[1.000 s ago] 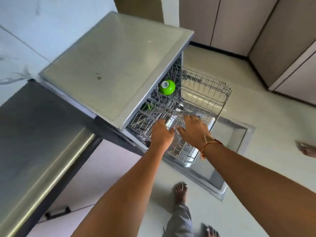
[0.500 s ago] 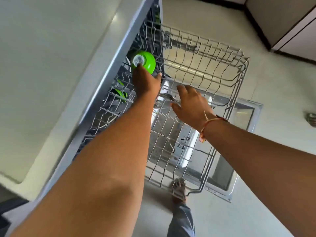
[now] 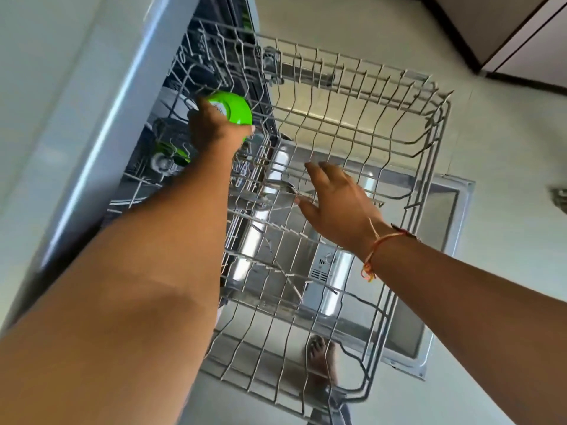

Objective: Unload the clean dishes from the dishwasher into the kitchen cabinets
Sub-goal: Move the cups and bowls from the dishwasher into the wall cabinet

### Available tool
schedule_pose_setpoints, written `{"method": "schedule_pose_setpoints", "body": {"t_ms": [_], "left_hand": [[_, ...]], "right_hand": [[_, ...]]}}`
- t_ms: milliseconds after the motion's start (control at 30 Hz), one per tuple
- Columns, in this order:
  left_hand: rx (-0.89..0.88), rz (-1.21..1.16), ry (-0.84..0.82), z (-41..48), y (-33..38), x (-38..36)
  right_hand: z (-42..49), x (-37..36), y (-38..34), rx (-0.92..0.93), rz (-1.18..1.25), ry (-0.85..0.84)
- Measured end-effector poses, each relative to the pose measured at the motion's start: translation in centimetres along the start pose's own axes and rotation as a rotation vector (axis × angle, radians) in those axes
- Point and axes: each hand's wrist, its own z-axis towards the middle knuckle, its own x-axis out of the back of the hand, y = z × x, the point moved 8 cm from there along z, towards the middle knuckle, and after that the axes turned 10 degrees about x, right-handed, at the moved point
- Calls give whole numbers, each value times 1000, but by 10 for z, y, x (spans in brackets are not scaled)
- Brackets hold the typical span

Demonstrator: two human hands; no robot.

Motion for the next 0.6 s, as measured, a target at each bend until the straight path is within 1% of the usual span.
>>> {"method": "schedule_pose_setpoints", "body": {"t_ms": [100, 200, 267, 333, 433, 500, 600], "left_hand": [[28, -115, 29, -6, -4, 8], [23, -264, 113, -24, -9, 26], [11, -344, 152, -48, -15, 38], [2, -394, 141, -83, -25, 44], [-79, -400, 93, -149, -46, 53], [-142, -354, 43, -193, -58, 59], [-195, -264, -28, -252, -75, 76]], "right_hand": [[-3, -3, -3, -1, 8, -9], [-4, 2, -8, -15, 13, -14], [-7, 10, -12, -30, 22, -2], [-13, 19, -16, -43, 46, 26], [-34, 38, -30, -50, 107, 76], [-51, 50, -41, -41, 133, 105], [-81, 69, -59, -39, 131, 92]]}}
